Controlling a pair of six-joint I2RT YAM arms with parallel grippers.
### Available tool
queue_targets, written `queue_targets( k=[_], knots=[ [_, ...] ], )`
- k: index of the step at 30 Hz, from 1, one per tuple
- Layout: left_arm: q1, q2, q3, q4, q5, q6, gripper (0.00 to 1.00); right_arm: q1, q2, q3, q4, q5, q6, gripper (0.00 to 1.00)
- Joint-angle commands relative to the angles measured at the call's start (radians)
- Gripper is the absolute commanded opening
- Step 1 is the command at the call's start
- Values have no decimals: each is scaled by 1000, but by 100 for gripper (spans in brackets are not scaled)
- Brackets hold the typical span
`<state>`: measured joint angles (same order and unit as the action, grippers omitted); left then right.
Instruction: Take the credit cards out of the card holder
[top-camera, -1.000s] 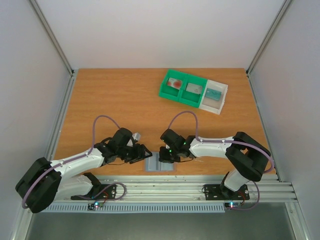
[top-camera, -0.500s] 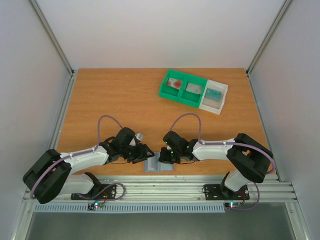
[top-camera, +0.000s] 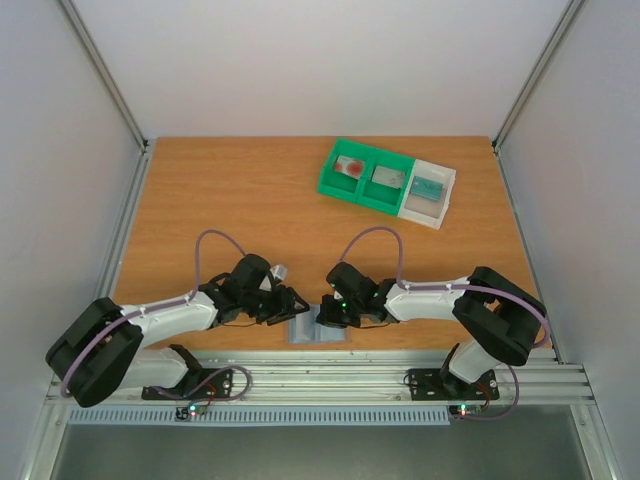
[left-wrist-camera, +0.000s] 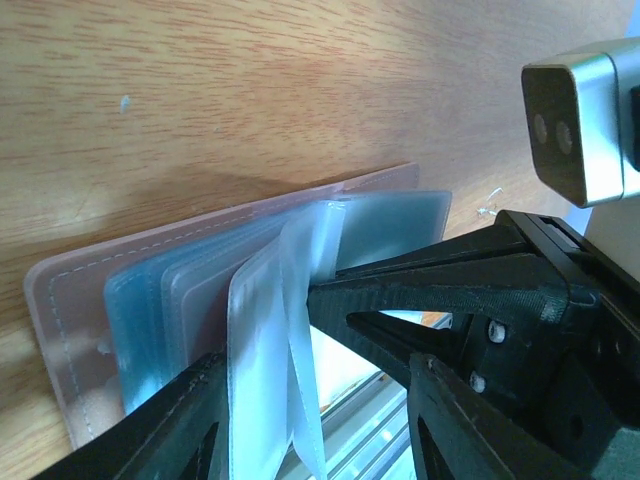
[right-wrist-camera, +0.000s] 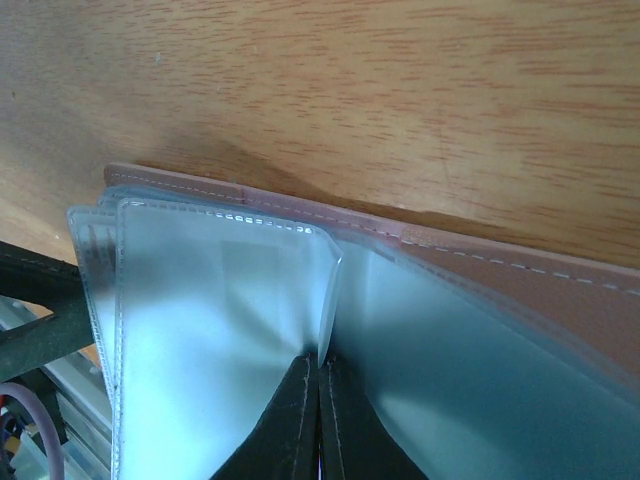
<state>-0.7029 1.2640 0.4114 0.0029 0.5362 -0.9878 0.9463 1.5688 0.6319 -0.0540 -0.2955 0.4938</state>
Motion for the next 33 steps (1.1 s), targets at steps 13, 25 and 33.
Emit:
queue_targets(
  k=[13,25,33],
  knots=[
    [-7,-109,34,-71,-40,-7,55,9,62,-35,-46,28,11,2],
    [-12,64,8,160,40,-51,49,9,57,-37,-29,15,20,3],
    [-20,128,11,252,76,-98,38,8,-53,-72,-33,87,23,17]
  ],
)
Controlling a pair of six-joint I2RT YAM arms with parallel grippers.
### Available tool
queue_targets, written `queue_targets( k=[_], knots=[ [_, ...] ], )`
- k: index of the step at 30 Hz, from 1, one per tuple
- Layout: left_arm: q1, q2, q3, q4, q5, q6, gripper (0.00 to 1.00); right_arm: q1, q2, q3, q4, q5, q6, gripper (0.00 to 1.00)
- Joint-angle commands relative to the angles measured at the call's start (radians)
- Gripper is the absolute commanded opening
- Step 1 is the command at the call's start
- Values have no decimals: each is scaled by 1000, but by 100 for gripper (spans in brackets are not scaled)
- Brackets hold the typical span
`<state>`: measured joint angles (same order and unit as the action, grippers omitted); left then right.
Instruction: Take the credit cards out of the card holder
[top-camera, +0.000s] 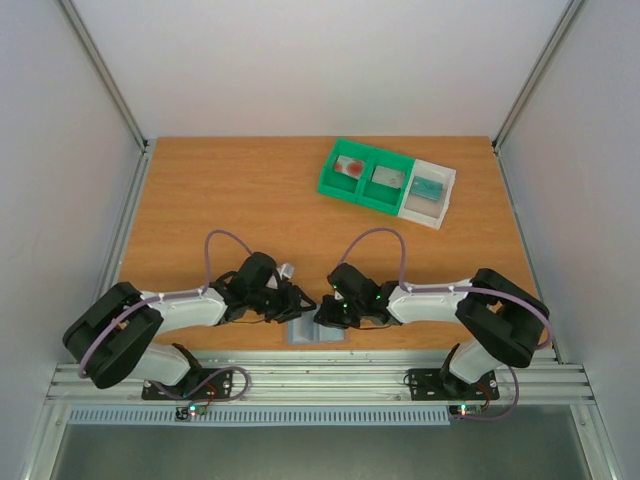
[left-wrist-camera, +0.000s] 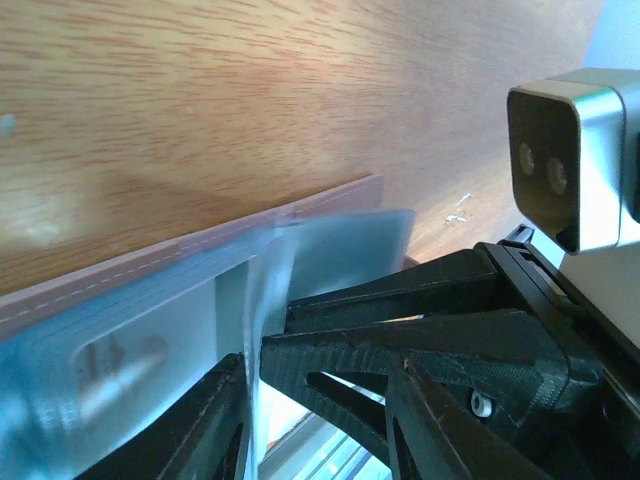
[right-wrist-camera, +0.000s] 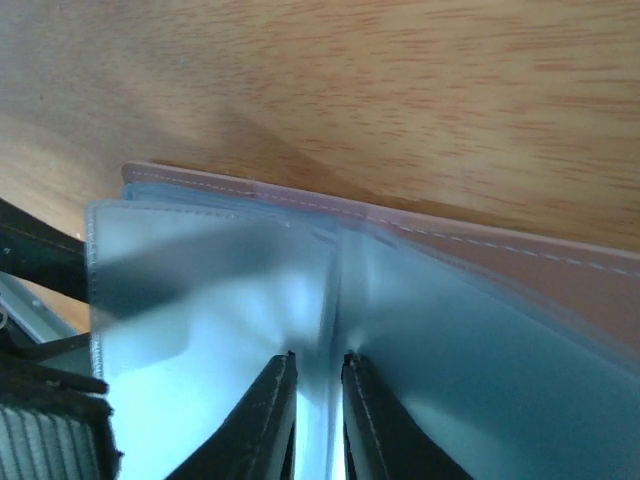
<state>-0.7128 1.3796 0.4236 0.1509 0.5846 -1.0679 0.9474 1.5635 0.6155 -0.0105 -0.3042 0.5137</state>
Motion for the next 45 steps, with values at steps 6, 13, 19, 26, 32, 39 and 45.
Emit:
queue_targets(
  k=[6,13,19,26,32,39,45],
  knots=[
    [-27,66,27,131,42,-17,38,8,-216,-158,-64,233,15,24],
    [-70,132,76,250,76,-77,37,8,-559,-224,-199,389,19,27],
    [-79,161,108,254,68,-86,37,8,-678,-191,-315,401,-10,26],
    [-33,32,108,-17,-26,38,37,24,-508,-120,-280,316,4,27],
    [-4,-33,40,-17,-14,30,37,30,-333,-75,-217,268,-11,27],
    [-2,-2,28,52,23,11,38,30,-211,-73,-171,246,-20,26],
    [-2,67,40,105,40,6,39,31,-170,-106,-155,255,-21,12]
  ],
)
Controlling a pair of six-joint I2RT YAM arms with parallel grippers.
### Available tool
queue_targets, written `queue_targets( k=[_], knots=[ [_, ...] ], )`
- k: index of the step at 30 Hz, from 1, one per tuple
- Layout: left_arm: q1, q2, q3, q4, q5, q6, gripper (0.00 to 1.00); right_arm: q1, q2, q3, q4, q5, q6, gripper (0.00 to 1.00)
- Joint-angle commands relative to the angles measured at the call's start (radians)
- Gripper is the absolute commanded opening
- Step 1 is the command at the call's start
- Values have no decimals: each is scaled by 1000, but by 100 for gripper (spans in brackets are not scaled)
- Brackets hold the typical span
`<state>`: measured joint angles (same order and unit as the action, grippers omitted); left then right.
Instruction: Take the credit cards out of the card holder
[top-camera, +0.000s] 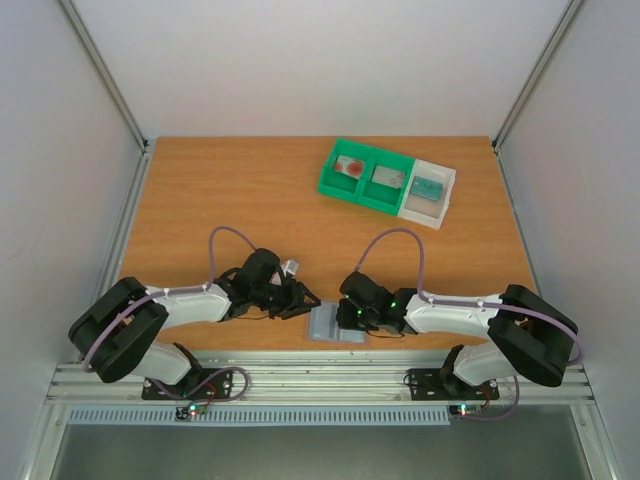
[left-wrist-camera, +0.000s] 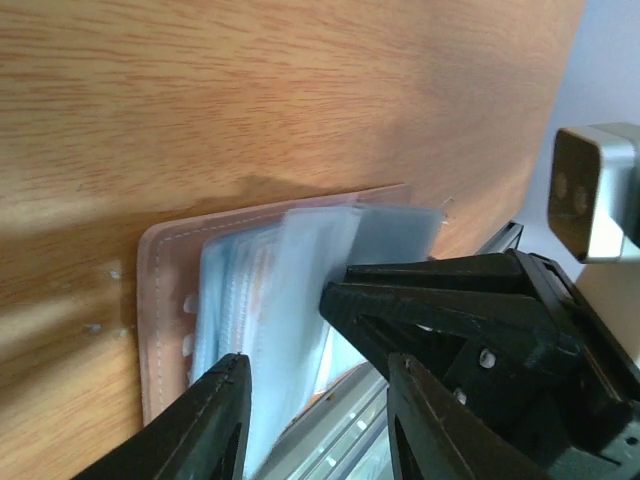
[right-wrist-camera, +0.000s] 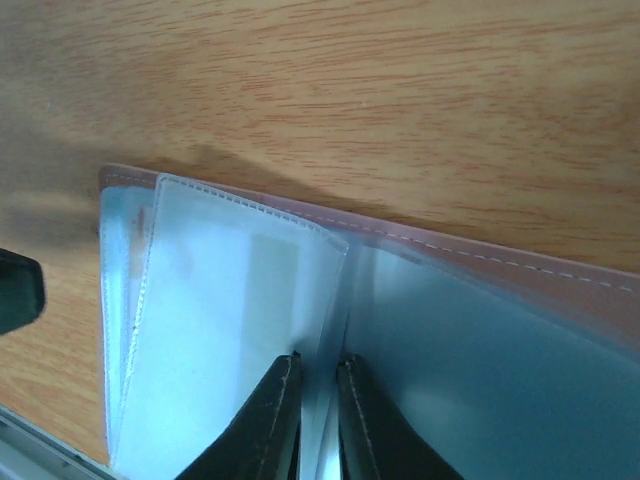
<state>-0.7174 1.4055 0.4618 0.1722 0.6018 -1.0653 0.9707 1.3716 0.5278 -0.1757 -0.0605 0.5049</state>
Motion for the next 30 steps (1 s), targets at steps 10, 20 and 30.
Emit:
queue_targets(
  k=[10,20,30],
  knots=[
    [2,78,4,140,47,5,42,6,26,-80,73,9,-6,4],
    [1,106,0,149,35,16,42,6,18,-81,67,14,-2,4],
    [2,106,-12,144,34,17,42,6,-4,-80,50,24,-4,4]
  ],
)
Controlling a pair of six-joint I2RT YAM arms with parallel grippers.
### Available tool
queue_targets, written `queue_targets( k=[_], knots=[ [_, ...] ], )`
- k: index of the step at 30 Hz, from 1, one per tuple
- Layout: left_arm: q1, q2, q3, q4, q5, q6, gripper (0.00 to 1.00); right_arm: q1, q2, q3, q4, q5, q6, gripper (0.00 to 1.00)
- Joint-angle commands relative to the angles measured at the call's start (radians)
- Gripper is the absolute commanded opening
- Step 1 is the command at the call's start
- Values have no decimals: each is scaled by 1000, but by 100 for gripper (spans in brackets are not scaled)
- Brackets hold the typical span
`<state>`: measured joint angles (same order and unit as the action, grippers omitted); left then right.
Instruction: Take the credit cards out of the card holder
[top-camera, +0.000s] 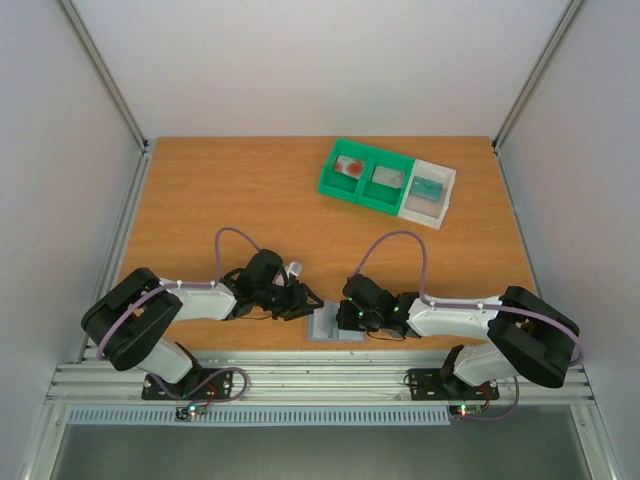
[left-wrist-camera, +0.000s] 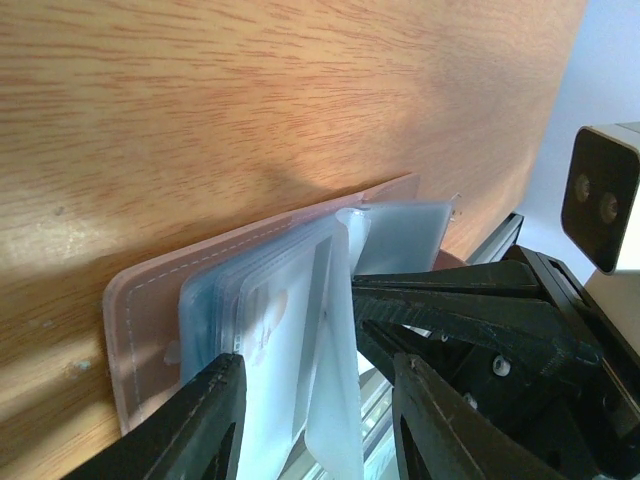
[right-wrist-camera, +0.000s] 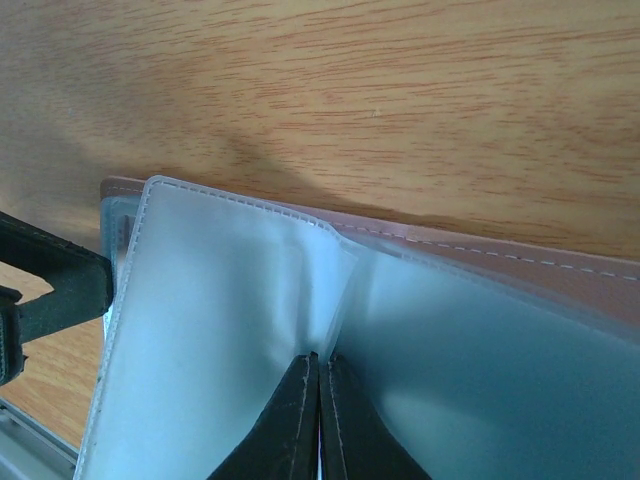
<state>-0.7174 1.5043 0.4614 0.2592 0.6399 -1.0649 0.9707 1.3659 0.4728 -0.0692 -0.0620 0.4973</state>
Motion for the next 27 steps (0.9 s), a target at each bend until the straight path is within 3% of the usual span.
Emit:
queue_targets(
  k=[1,27],
  knots=[
    [1,4,-12,52,-5,13,42,6,3,-25,-58,25,4,4],
    [-14,-59,0,-55,-43,56,42,6,0,-23,-58,20,10,4]
  ],
)
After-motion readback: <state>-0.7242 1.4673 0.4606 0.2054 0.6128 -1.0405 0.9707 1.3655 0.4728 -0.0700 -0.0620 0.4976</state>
